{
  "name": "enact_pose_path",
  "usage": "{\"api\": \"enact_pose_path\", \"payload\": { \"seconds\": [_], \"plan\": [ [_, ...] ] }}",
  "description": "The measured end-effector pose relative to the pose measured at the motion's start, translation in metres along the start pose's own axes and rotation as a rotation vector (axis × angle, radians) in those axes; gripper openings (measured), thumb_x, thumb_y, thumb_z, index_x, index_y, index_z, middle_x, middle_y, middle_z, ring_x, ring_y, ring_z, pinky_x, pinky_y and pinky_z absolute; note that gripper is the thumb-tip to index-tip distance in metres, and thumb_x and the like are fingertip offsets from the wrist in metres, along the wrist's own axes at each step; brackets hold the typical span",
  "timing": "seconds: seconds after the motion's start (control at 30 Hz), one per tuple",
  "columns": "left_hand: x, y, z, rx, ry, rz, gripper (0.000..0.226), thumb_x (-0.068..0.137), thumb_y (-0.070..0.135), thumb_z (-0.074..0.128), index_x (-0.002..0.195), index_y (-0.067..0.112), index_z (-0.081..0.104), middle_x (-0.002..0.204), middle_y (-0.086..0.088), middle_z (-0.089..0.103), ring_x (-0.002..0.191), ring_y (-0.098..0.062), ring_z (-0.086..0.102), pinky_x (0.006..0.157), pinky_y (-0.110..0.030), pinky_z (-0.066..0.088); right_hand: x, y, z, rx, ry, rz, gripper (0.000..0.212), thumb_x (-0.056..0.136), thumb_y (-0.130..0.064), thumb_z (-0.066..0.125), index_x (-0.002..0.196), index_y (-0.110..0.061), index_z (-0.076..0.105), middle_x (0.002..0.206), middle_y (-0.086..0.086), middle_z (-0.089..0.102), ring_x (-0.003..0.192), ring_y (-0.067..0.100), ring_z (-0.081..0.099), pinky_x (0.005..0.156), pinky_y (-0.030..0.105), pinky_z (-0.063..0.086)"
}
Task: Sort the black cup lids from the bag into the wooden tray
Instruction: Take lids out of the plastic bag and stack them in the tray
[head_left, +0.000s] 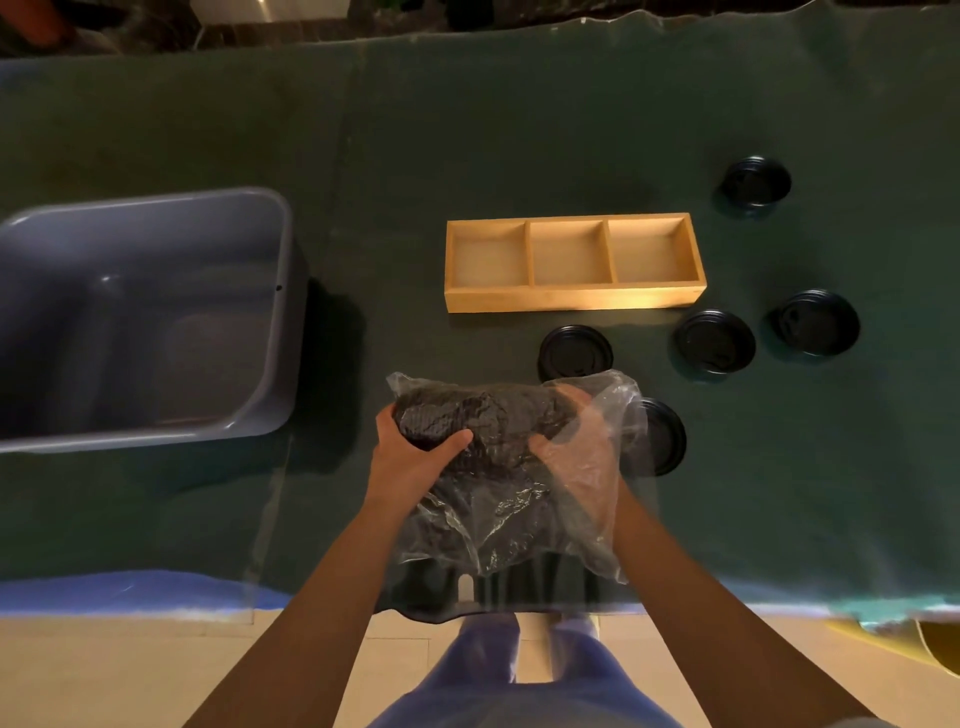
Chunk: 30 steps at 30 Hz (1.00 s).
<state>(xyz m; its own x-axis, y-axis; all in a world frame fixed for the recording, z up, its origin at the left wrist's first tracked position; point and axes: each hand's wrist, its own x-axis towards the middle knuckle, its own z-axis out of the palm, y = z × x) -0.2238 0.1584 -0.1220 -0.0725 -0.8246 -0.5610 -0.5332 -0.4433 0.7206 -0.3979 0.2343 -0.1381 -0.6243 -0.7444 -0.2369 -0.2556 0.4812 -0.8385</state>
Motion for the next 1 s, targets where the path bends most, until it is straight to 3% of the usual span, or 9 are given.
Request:
{"api": "enact_pose_path", "payload": {
  "seconds": [0.1, 0.17, 0.3, 0.43, 0.5, 0.57, 0.77, 0.9, 1.0],
  "plan": [
    [0.0, -0.001, 0.0, 0.0, -0.008, 0.001, 0.099, 0.058, 0.048, 0.08, 0.136, 0.033, 0.022, 0.131, -0.003, 0.046, 0.119, -0.025, 0.049, 0.098, -0.042, 0.043, -0.004, 0.006, 0.0, 0.108, 0.066, 0.005, 0.063, 0.07, 0.0, 0.069, 0.125, -0.017, 0.046, 0.084, -0.019, 0.037, 0.069, -0.008, 0.053, 0.056, -0.003, 0.039],
    [0.0, -0.001, -0.001, 0.01, -0.014, 0.003, 0.099, 0.057, 0.049, 0.08, 0.135, 0.034, 0.022, 0.126, 0.0, 0.045, 0.118, -0.025, 0.048, 0.097, -0.041, 0.043, -0.005, 0.008, 0.002, 0.105, 0.069, 0.033, 0.052, 0.07, -0.001, 0.07, 0.114, -0.025, 0.055, 0.067, -0.016, 0.039, 0.051, 0.002, 0.051, 0.044, -0.001, 0.039],
    [-0.001, 0.0, -0.002, 0.017, -0.018, 0.001, 0.099, 0.057, 0.048, 0.081, 0.136, 0.034, 0.021, 0.13, -0.003, 0.044, 0.12, -0.026, 0.048, 0.097, -0.043, 0.043, -0.005, 0.009, -0.001, -0.01, -0.07, 0.159, 0.055, 0.075, -0.018, 0.074, 0.121, -0.002, 0.049, 0.08, -0.007, 0.049, 0.074, 0.006, 0.054, 0.07, 0.01, 0.042],
    [-0.001, -0.001, -0.004, 0.017, -0.025, 0.0, 0.1, 0.057, 0.049, 0.081, 0.136, 0.033, 0.022, 0.134, -0.004, 0.044, 0.118, -0.025, 0.048, 0.098, -0.043, 0.043, -0.01, 0.002, -0.032, 0.3, -0.228, 0.315, 0.023, 0.08, -0.01, 0.066, 0.101, -0.018, 0.065, 0.081, -0.009, 0.064, 0.074, 0.008, 0.062, 0.059, 0.015, 0.051],
    [-0.002, -0.002, -0.004, 0.015, -0.03, 0.001, 0.1, 0.057, 0.049, 0.081, 0.136, 0.031, 0.022, 0.134, -0.005, 0.045, 0.118, -0.024, 0.048, 0.098, -0.042, 0.043, -0.011, -0.004, -0.06, 0.31, -0.186, 0.345, 0.019, 0.078, -0.007, 0.068, 0.082, -0.025, 0.069, 0.082, 0.003, 0.071, 0.075, 0.021, 0.066, 0.065, 0.031, 0.056],
    [-0.001, -0.001, -0.005, 0.006, -0.032, -0.009, 0.1, 0.058, 0.047, 0.081, 0.137, 0.03, 0.022, 0.135, -0.006, 0.045, 0.12, -0.026, 0.048, 0.1, -0.043, 0.042, -0.011, -0.008, -0.094, 0.254, -0.179, 0.321, 0.024, 0.076, 0.0, 0.068, 0.093, -0.016, 0.067, 0.095, 0.011, 0.07, 0.084, 0.026, 0.065, 0.077, 0.042, 0.055],
    [-0.004, 0.006, 0.002, -0.127, 0.033, -0.043, 0.097, 0.06, 0.043, 0.082, 0.137, 0.028, 0.024, 0.131, -0.008, 0.048, 0.114, -0.027, 0.052, 0.094, -0.039, 0.045, 0.02, -0.046, -0.196, 0.467, 0.103, 0.208, 0.031, 0.08, 0.0, 0.061, 0.103, -0.021, 0.061, 0.064, -0.016, 0.071, 0.051, -0.003, 0.062, 0.042, 0.01, 0.045],
    [-0.004, 0.014, 0.011, -0.236, 0.123, -0.118, 0.097, 0.06, 0.042, 0.082, 0.137, 0.027, 0.024, 0.132, -0.011, 0.047, 0.117, -0.032, 0.051, 0.101, -0.049, 0.044, 0.099, -0.088, -0.16, 0.764, -0.082, 0.184, 0.021, 0.085, -0.002, 0.054, 0.095, -0.018, 0.061, 0.091, -0.001, 0.069, 0.085, 0.012, 0.066, 0.068, 0.024, 0.055],
    [0.003, 0.019, 0.013, -0.259, 0.169, -0.152, 0.097, 0.059, 0.043, 0.083, 0.136, 0.022, 0.027, 0.132, -0.012, 0.049, 0.117, -0.032, 0.052, 0.101, -0.049, 0.044, 0.154, -0.119, -0.09, 0.645, -0.264, 0.216, 0.027, 0.084, -0.001, 0.057, 0.108, -0.013, 0.058, 0.092, 0.003, 0.062, 0.084, 0.015, 0.06, 0.052, 0.02, 0.052]
  ]
}}
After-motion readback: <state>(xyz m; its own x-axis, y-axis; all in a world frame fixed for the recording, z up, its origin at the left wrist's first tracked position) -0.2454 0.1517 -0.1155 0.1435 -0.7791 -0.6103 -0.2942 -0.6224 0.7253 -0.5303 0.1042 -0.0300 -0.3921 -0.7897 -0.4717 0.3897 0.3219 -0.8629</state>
